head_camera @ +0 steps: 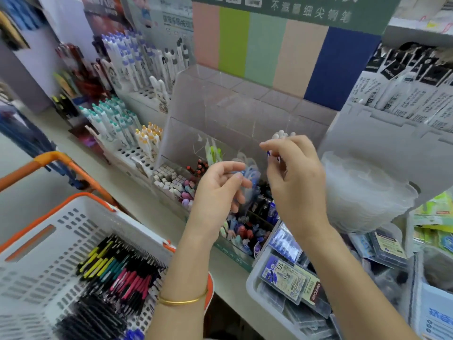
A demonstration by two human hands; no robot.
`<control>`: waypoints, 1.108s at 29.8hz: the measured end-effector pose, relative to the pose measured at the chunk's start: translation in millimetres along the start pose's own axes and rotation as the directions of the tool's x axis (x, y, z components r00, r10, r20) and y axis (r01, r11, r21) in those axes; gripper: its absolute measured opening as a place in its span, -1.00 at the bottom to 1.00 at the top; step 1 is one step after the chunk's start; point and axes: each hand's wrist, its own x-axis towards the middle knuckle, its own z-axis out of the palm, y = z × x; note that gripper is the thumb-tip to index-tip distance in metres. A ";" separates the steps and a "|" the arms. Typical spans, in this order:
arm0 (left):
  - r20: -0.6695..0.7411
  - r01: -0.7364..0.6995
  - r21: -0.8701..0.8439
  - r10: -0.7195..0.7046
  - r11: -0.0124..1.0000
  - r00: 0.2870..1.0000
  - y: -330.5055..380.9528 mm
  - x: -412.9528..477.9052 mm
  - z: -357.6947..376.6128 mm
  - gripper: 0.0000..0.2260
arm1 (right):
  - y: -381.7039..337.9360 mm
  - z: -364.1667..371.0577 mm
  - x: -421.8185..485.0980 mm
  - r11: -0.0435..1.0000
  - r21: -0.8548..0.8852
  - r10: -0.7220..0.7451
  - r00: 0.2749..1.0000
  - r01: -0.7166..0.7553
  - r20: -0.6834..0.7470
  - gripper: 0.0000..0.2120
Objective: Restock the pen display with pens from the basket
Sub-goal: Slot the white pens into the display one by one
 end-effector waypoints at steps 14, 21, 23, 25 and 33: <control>-0.539 0.523 -0.244 -0.563 0.816 0.627 -154.4 -108.8 -147.3 -0.81 | -101.2 173.3 -128.7 0.884 0.339 -0.068 0.630 -0.321 0.774 -0.76; -0.505 0.808 -0.120 -0.736 0.577 0.451 -238.2 -118.3 -169.5 -0.74 | -93.0 184.5 -137.5 0.724 0.201 0.195 0.475 -0.660 0.858 -0.76; -0.525 0.866 -0.043 -0.749 0.498 0.404 -256.4 -106.6 -163.9 -0.85 | -87.1 184.0 -136.7 0.713 0.170 0.230 0.455 -0.681 0.860 -0.76; -0.547 0.890 -0.029 -0.752 0.455 0.367 -270.4 -99.7 -156.8 -0.87 | -81.1 182.4 -138.9 0.704 0.140 0.249 0.427 -0.696 0.870 -0.76; -0.545 0.953 -0.081 -0.814 0.291 0.202 -289.8 -65.8 -136.2 -0.15 | -60.9 179.2 -148.3 0.638 0.089 0.346 0.388 -0.765 0.854 -0.74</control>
